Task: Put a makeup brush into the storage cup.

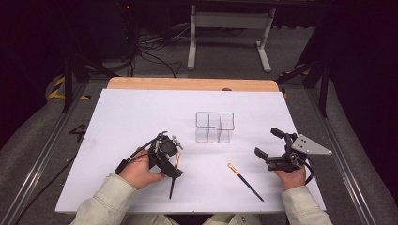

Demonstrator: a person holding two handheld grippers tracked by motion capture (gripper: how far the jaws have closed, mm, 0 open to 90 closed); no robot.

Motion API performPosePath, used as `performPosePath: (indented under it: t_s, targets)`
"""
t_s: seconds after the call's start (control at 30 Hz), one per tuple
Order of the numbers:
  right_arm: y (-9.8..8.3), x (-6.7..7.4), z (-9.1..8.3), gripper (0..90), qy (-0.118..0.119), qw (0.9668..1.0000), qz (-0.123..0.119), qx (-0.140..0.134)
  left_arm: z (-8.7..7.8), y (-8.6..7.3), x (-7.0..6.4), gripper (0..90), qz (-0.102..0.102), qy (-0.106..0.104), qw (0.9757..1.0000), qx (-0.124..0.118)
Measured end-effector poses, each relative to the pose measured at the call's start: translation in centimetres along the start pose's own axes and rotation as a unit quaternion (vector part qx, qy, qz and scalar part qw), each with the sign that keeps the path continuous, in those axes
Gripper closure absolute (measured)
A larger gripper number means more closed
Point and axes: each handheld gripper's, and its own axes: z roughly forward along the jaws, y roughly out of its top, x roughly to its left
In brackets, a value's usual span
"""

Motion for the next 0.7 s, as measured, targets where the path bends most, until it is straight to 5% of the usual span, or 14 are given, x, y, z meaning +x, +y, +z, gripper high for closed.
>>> performPosePath:
  t_s: [0.7]
  targets:
    - [-0.02,0.00,-0.11,0.6,0.005,1.0000,0.005,-0.005,0.98,0.28,-0.52,17.4,0.012,-0.001,0.9989,0.045]
